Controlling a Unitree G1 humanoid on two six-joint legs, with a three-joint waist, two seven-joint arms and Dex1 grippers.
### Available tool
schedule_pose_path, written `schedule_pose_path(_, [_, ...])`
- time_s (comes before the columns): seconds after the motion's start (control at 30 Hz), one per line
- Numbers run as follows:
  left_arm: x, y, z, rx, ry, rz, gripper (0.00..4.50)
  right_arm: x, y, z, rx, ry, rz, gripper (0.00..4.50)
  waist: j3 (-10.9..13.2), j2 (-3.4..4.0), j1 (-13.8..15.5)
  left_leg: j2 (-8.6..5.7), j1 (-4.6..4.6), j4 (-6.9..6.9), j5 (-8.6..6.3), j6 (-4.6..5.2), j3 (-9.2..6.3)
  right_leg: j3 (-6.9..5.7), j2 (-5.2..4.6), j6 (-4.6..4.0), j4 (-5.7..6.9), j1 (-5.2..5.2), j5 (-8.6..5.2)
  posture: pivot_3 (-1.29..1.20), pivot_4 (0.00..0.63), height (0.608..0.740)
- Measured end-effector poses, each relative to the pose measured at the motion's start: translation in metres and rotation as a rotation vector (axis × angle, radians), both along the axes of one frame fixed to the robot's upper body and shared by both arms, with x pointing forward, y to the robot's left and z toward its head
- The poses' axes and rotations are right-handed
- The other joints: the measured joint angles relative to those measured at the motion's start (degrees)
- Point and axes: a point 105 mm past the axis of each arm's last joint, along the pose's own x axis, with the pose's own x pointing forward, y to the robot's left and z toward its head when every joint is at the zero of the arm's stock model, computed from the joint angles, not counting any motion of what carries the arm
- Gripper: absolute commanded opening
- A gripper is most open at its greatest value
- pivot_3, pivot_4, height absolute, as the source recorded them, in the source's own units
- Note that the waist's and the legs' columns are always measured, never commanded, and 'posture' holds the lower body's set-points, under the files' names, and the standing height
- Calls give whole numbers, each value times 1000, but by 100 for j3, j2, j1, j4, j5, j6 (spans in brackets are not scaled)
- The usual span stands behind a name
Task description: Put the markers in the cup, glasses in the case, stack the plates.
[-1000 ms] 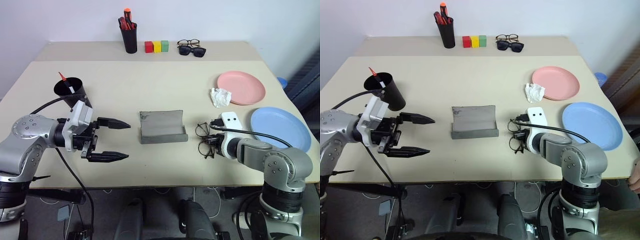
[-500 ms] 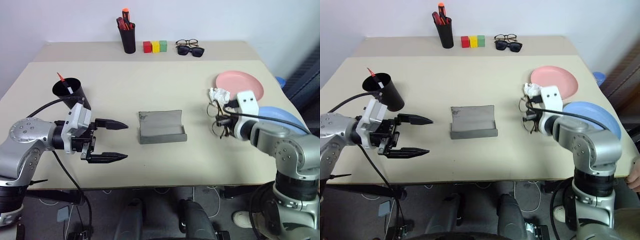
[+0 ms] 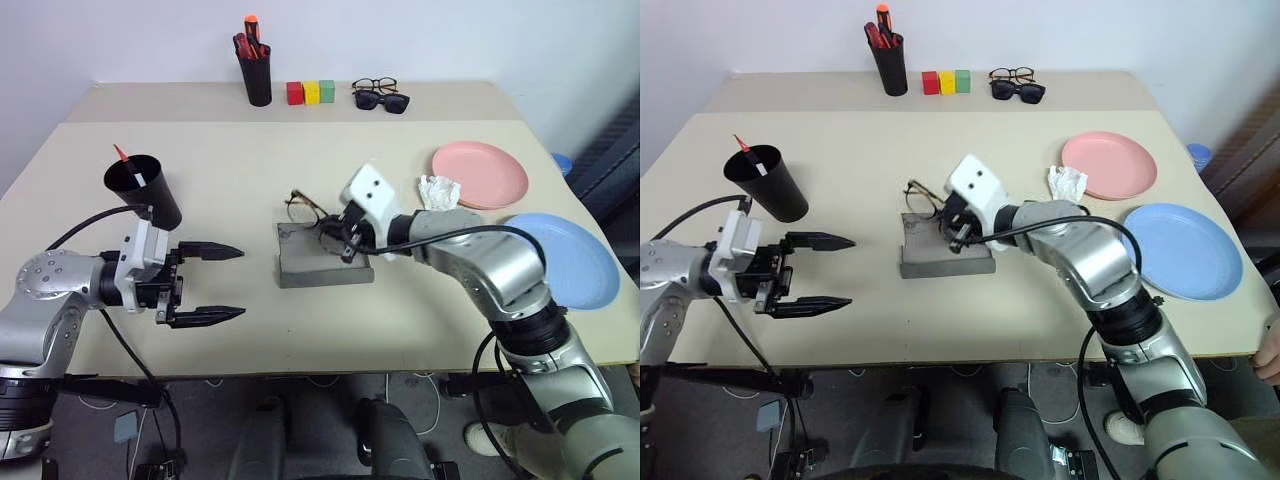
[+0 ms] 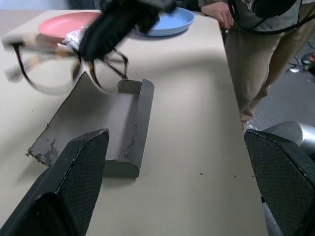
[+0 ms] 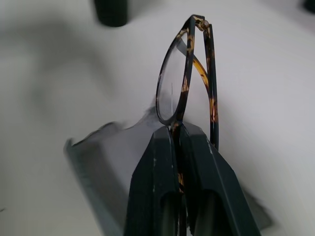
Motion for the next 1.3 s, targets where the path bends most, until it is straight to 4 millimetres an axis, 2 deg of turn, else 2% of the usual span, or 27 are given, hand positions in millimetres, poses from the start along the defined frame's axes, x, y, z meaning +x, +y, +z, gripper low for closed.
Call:
schedule_pose_path(0.2, [-4, 1, 0, 2, -14, 19, 4500, 2, -7, -19, -72, 17, 17, 52, 0, 0, -5, 1, 2, 0, 0, 0, 1, 0, 1, -1, 3, -1, 1, 0, 150, 740])
schedule_pose_path(0.3, [-4, 1, 3, 0, -31, 35, 4500, 4, -12, -27, -103, 30, 17, 967, 0, 0, -2, 2, 2, 0, 0, 0, 1, 0, 2, -2, 3, -1, 2, 0, 150, 740])
schedule_pose_path(0.4, [-1, 2, 4, -6, -36, 60, 4500, 5, -19, -30, -134, 33, 15, 2477, 0, 0, 3, 2, 2, 0, 0, 0, 2, 0, 2, -2, 3, -1, 2, 0, 150, 740])
schedule_pose_path(0.5, [12, 2, 13, -40, -73, 132, 4500, 5, -30, -40, -157, 56, -14, 3958, -1, -1, 29, 2, 2, 4, 0, 0, 2, 0, 2, -1, 4, 1, 2, 0, 150, 740])
schedule_pose_path(0.57, [27, 3, 22, -37, -121, 196, 4500, 2, -38, -40, -138, 66, -37, 3958, -1, -1, 32, 1, 2, 5, 0, 0, 3, 0, 2, 0, 6, 2, 3, 0, 150, 740])
schedule_pose_path(0.63, [43, 2, 26, -26, -149, 253, 4500, -1, -48, -32, -83, 66, -69, 3958, 0, -1, 58, 1, 2, 6, 0, 0, 3, -1, 2, 2, 8, 5, 3, 0, 150, 740])
schedule_pose_path(0.73, [73, -1, 25, 6, -172, 347, 3642, -10, -66, -14, -10, 7, -114, 4032, -1, -3, 96, 1, 4, 8, 1, 0, 5, -1, 4, 13, 8, 8, 8, 0, 150, 740])
schedule_pose_path(0.77, [89, -7, 26, 15, -179, 379, 3092, -17, -76, -12, -9, -26, -137, 4032, -1, -6, 174, 0, 3, 8, 1, 0, 4, -2, 5, 22, 7, 10, 12, 0, 150, 740])
schedule_pose_path(0.83, [111, -5, 23, 46, -172, 452, 2067, -28, -89, -15, -36, -56, -159, 4032, -2, -11, 163, 0, 2, 11, 0, 0, 9, -1, 5, 25, 2, 12, 13, 0, 150, 740])
schedule_pose_path(0.93, [148, -32, 19, 86, -147, 473, 486, -59, -129, -43, -105, -22, -238, 4032, -6, -24, 329, -4, -2, 16, 0, 0, 10, -2, 1, 34, -3, 22, 8, 0, 150, 740])
schedule_pose_path(0.97, [156, -36, 16, 109, -139, 481, 58, -68, -135, -52, -115, 4, -249, 4032, -6, -28, 317, -4, -2, 17, 0, 1, 17, 1, -1, 33, -8, 23, 8, 0, 150, 740])
schedule_pose_path(1.03, [169, -51, 10, 140, -123, 470, 58, -82, -148, -61, -118, 28, -274, 4032, -5, -29, 283, -4, 2, 21, -2, 3, 27, 9, -3, 34, -6, 21, 9, 0, 150, 740])
schedule_pose_path(1.13, [180, -67, 5, 165, -122, 442, 58, -92, -154, -56, -101, -12, -281, 4032, -4, -33, 170, 0, 8, 21, -2, 3, 25, 8, -2, 45, 1, 20, -3, 0, 150, 740])
schedule_pose_path(1.3, [186, -90, -1, 217, -105, 359, 58, -103, -160, -55, -42, -53, -308, 4032, -4, -37, 158, 2, 7, 22, -2, 3, 25, 7, -1, 41, -1, 21, -5, 0, 150, 740])
